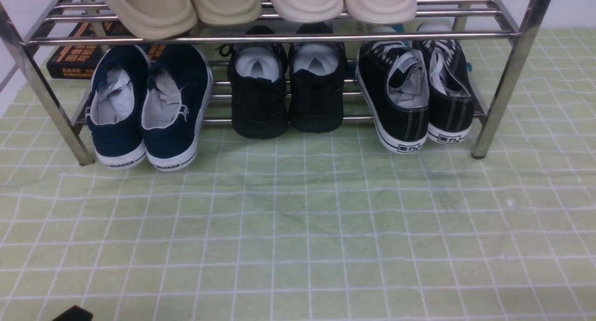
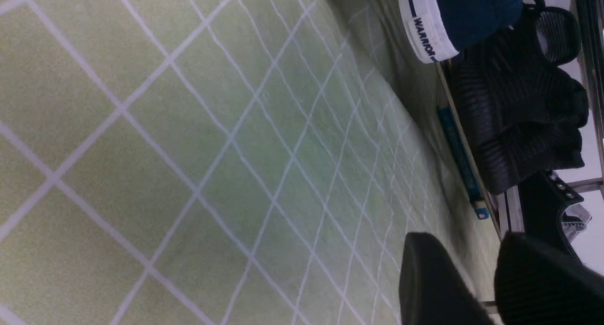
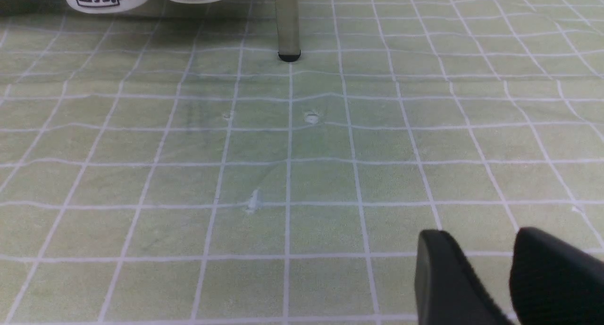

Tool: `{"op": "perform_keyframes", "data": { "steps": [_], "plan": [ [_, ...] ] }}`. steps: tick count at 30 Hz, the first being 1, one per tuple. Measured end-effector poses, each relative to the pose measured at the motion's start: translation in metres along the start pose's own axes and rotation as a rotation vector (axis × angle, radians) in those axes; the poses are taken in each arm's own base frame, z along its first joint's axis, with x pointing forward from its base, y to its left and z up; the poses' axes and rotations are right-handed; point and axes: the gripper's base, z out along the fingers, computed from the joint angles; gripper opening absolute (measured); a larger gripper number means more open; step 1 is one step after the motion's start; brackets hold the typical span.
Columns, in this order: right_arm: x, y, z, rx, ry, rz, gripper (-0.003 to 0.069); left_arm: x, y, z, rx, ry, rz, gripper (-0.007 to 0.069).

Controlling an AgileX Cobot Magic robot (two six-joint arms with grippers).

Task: Take the shoes off the shelf with your hand from the green coffee tablecloth.
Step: 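Grasp the leftmost shoe on the bottom shelf of the shoe rack with the left gripper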

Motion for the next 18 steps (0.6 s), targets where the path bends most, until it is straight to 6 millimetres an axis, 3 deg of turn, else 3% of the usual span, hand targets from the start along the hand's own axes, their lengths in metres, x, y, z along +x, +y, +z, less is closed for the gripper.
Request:
{"op": "perform_keyframes", "data": {
  "steps": [5, 8, 11, 18],
  "plan": [
    [0.0, 0.0, 0.0, 0.0, 0.0, 0.0, 0.0237, -0.001, 0.0, 0.0, 0.004, -0.008, 0.014, 0.0202],
    [0.0, 0.0, 0.0, 0.0, 0.0, 0.0, 0.0237, -0.004, -0.01, -0.005, 0.006, 0.003, 0.054, 0.0111],
    [0.0, 0.0, 0.0, 0.0, 0.0, 0.0, 0.0237, -0.018, -0.039, -0.017, 0.0, -0.006, 0.136, 0.0012],
    [0.0, 0.0, 0.0, 0.0, 0.0, 0.0, 0.0237, -0.055, -0.09, -0.005, -0.276, 0.083, 0.322, 0.0001]
  ]
}}
